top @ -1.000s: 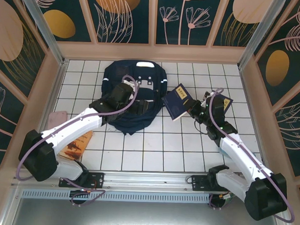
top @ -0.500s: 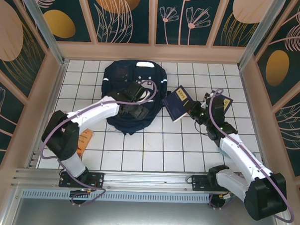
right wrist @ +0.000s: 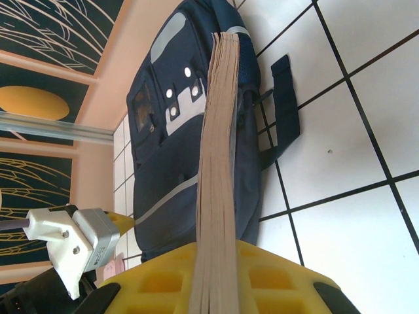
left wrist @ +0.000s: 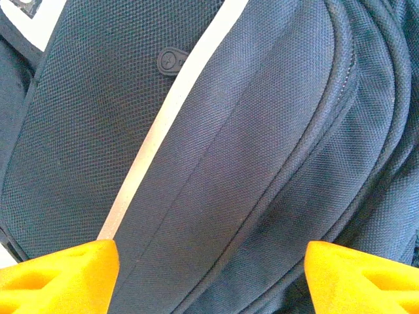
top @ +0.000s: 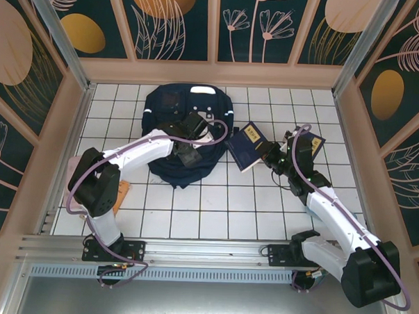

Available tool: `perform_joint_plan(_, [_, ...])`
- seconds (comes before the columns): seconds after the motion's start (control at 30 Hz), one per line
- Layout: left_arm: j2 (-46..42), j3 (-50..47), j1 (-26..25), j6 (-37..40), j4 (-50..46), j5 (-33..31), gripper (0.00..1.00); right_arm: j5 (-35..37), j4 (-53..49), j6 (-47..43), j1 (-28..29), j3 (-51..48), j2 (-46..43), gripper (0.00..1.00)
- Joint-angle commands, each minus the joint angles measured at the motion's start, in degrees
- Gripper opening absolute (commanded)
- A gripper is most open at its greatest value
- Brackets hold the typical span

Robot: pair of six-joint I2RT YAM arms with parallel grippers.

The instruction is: Pack the student bag

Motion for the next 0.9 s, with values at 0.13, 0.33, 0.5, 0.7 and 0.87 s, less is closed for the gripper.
perform_joint_plan(0.13, [3.86, 3.2, 0.09, 7.07, -2.89, 0.33, 0.69, -1.6, 1.93, 1.08, -0.5, 0.33, -1.03, 0.1])
perform_joint_plan(0.33, [7.6, 5.45, 0.2, 9.17, -2.47, -0.78, 0.61, -1.69, 1.99, 1.43, -0.49, 0.5, -1.03, 0.1])
perform_joint_plan(0.5, [10.09, 6.87, 0.36, 10.68, -2.26, -2.11, 0.53, -1.65, 1.63, 1.33, -0.44, 0.54, -1.12, 0.1])
perform_joint_plan(0.7, [12.88, 10.29, 0.45, 10.62, -3.9, -6.52, 0.26, -1.63, 1.94, 1.07, -0.5, -0.02, -1.67, 0.1])
perform_joint_plan(0.87, [11.12, 12.44, 0.44, 10.64, -2.68, -7.95, 0.14, -0.35, 1.3, 0.66, -0.48, -1.24, -2.91, 0.1])
